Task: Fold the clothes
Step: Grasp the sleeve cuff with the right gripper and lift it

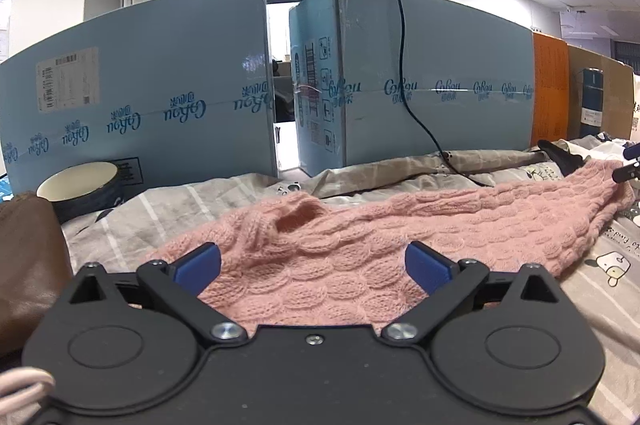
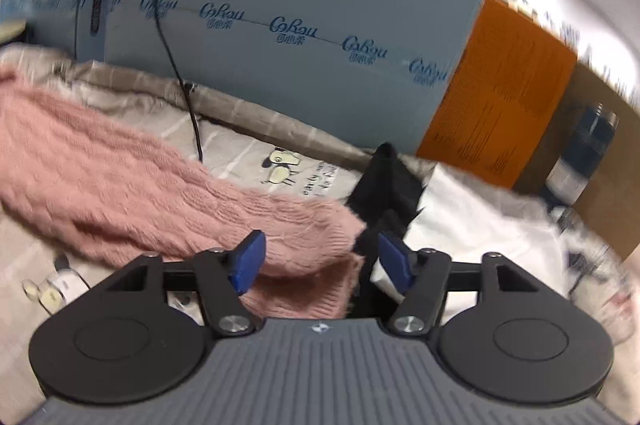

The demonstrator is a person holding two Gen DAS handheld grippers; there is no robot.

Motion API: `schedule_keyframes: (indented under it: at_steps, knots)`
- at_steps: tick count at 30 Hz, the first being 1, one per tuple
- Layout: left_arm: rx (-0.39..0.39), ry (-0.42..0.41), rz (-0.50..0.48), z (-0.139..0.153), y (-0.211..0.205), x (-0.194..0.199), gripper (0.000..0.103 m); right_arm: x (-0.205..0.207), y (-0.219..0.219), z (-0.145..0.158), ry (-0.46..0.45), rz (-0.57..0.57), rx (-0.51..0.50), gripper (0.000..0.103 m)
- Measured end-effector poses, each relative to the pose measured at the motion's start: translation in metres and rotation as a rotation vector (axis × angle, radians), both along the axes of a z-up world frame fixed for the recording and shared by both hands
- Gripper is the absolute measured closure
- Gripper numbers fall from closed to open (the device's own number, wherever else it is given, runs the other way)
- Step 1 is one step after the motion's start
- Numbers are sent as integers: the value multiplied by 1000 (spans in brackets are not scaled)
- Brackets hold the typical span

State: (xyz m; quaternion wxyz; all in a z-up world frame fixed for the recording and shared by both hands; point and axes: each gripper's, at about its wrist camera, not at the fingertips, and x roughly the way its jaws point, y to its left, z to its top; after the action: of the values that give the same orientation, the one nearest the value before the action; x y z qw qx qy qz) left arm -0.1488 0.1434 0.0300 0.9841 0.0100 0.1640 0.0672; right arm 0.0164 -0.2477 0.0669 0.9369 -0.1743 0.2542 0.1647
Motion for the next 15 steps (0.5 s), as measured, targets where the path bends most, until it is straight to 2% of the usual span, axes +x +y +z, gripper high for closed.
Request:
schedule_keyframes:
  at_steps: [1,3,8,11,15]
  knots:
    - [-4,-2,0,0,1,0,2,4,1,-4,5,-21,-3,61]
    - [-14,-4,0,0,3,-1,2,7,6,-9,-13,-42,-43,82]
    - [-34,-2,-3,0,6,0,2,-11,10,4,-132,-17,-102,93]
    - [-37,-5,-4,0,7,-1,2,-20,7,16,-180,-23,-89,93]
    - [-36,-7,-3,0,6,-1,2,-30,1,26,-195,-48,-70,93]
